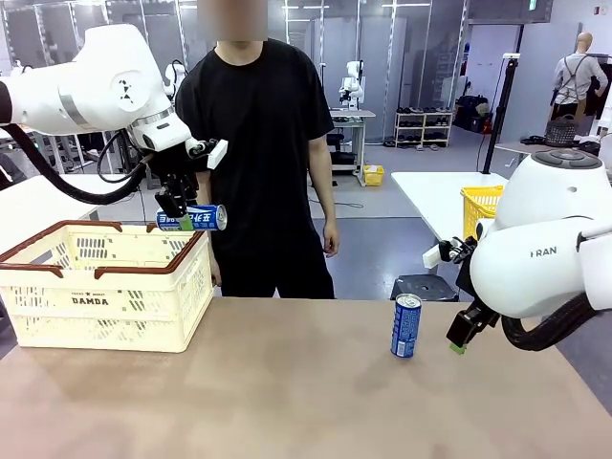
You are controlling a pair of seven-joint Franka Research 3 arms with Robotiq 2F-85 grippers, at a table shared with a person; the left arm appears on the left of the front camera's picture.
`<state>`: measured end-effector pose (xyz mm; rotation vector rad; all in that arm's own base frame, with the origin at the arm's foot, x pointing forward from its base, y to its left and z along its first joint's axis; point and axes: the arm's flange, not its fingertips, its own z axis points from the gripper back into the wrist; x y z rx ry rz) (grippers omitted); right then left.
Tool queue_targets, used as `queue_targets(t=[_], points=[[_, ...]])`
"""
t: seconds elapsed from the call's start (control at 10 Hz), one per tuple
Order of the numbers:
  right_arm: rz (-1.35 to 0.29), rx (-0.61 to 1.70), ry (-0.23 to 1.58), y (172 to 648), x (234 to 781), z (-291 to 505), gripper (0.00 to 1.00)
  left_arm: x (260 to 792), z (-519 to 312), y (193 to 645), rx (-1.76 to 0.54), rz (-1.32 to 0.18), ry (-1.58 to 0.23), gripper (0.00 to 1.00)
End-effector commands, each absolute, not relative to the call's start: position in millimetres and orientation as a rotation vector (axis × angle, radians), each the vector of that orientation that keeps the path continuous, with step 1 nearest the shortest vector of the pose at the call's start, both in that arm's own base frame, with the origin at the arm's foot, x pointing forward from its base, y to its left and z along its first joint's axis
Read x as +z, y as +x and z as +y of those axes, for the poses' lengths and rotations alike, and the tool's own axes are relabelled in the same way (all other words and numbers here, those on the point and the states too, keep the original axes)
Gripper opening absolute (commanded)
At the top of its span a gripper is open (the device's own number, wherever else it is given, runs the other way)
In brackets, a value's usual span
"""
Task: Place the drinks into the Shopping basket.
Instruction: Pick up one drink and place it into the Shopping basket.
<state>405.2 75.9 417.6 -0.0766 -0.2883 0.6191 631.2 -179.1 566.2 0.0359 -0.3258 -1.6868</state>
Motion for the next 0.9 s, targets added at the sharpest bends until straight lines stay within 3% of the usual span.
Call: queue_targets(t=[0.0,0.2,0.5,0.8], points=[[-0.286,0.616,-0.076,404.3,416.7,74.9,0.99,561.3,-147.7,655.5,-1.674,-0.373,0.002,0.57],[-0.286,0.616,-0.076,404.3,416.7,74.9,0.99,556.8,-115.2,681.4,-1.645,-0.384,0.053,0.57],[-0.286,0.616,-0.076,404.3,416.7,74.9,0.99,549.2,-83.3,709.4,-1.649,-0.336,-0.043,0.57],[-0.286,0.616,-0.076,404.3,416.7,74.9,0.99,528.2,-71.5,725.7,-1.663,-0.202,-0.091,0.57]])
